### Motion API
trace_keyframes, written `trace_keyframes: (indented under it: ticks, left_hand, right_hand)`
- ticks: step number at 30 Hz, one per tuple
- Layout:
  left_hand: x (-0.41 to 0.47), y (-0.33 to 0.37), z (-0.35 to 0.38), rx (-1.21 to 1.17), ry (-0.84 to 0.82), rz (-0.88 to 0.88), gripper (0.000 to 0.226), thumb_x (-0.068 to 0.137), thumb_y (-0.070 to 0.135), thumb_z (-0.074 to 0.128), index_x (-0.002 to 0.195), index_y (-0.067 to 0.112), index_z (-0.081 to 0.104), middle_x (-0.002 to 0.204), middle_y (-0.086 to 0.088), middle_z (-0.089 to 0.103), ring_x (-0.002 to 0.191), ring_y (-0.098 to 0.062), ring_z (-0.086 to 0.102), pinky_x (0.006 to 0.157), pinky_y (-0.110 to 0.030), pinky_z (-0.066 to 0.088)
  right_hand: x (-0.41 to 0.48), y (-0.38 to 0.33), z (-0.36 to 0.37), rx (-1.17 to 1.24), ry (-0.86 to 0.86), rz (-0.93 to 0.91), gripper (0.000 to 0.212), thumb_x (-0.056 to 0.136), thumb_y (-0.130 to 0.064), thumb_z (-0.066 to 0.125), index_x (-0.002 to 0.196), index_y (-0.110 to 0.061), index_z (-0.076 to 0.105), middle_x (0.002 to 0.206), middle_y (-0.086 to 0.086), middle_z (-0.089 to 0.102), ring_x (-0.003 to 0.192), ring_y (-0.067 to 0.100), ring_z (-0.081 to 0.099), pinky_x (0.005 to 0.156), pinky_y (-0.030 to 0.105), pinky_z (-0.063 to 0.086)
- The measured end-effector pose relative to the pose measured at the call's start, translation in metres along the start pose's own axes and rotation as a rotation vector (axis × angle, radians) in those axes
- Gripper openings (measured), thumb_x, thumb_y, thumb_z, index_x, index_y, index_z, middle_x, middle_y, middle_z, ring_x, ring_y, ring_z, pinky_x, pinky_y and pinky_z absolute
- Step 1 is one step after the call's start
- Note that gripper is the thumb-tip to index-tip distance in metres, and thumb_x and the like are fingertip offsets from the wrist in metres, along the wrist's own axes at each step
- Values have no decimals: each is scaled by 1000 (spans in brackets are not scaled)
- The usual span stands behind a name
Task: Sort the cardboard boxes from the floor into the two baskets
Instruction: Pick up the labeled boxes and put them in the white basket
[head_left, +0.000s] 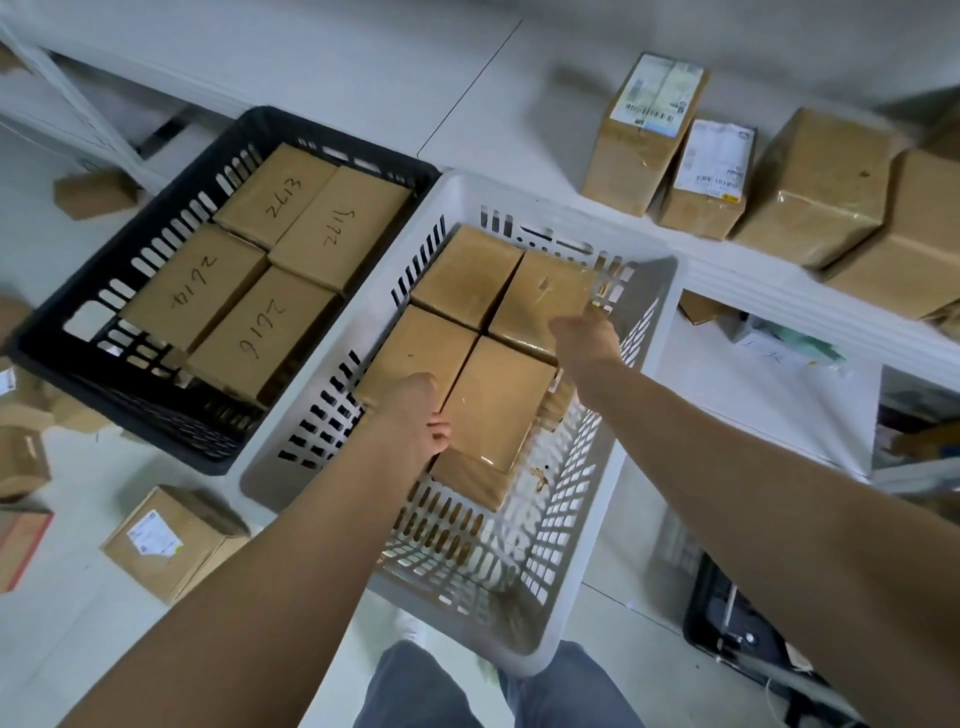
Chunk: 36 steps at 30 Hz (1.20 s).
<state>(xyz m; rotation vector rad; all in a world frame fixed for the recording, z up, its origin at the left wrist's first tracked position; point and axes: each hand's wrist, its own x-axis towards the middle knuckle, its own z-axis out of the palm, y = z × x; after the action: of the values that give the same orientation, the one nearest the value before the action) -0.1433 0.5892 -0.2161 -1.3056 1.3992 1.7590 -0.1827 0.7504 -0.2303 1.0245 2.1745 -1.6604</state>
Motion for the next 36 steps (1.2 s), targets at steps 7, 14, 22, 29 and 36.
trace_keyframes:
  ticks: [7, 14, 22, 29, 36]
  left_hand:
    - [-24, 43, 9, 103, -190, 378, 28, 98, 25, 49, 116, 3, 54, 104, -13, 61, 95, -22, 60, 92, -38, 50]
    - [-68, 55, 22, 304, -518, 551, 44, 99, 33, 45, 133, 4, 48, 130, -12, 56, 117, -24, 57, 92, -32, 46]
    - [-121, -22, 56, 568, -828, 637, 31, 96, 43, 50, 91, 15, 63, 77, 3, 65, 74, -11, 62, 63, -23, 43]
    - [-179, -155, 65, 843, -1193, 584, 33, 97, 45, 45, 88, 18, 60, 85, 3, 62, 90, -15, 63, 76, -26, 44]
    - [-206, -294, 50, 1094, -1309, 435, 36, 97, 46, 44, 96, 14, 60, 96, -4, 60, 96, -19, 61, 87, -31, 46]
  right_hand:
    - [-29, -23, -19, 118, -34, -176, 48, 98, -44, 42, 127, -7, 55, 117, 5, 60, 103, 18, 51, 89, 29, 36]
    - [-88, -29, -38, 295, 228, -269, 53, 95, -49, 46, 107, -1, 63, 91, 5, 66, 87, 20, 63, 75, 23, 50]
    - [-182, 36, -81, 528, 583, -193, 49, 93, -54, 46, 107, -11, 64, 102, -1, 64, 94, 12, 57, 82, 26, 41]
    - [-296, 135, -139, 608, 893, -27, 41, 93, -53, 48, 84, -17, 63, 109, 5, 69, 104, 21, 63, 87, 36, 46]
    - [-387, 256, -182, 613, 1049, 155, 41, 90, -55, 49, 80, -20, 67, 106, 6, 71, 107, 23, 63, 96, 40, 47]
